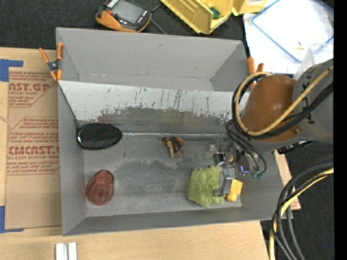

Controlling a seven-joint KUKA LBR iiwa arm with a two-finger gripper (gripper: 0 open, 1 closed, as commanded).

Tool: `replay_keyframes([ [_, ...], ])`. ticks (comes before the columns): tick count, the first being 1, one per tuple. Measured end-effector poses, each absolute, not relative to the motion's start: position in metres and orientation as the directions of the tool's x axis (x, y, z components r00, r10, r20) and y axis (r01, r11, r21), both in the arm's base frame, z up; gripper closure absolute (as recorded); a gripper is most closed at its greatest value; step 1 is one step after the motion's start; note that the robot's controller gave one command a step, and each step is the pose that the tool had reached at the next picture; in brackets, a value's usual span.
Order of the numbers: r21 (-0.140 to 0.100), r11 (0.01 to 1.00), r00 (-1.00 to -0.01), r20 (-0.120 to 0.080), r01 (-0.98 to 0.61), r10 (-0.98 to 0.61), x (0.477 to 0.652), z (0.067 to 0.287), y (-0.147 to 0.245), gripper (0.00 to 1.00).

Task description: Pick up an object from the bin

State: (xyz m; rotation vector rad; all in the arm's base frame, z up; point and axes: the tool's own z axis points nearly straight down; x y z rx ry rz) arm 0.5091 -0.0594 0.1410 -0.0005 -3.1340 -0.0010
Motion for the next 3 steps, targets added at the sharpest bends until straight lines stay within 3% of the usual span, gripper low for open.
replay_keyframes([
  [1,0.000,1.000,-1.000,0.000,-0.001,-0.001,0.511,0.145,-0.059,0.00],
  [2,0.001,0.991,-0.991,0.001,0.133,0.133,0.489,0.070,-0.070,0.00],
  [3,0.000,0.999,-0.999,-0.007,0.042,0.042,0.489,0.145,-0.074,0.00],
])
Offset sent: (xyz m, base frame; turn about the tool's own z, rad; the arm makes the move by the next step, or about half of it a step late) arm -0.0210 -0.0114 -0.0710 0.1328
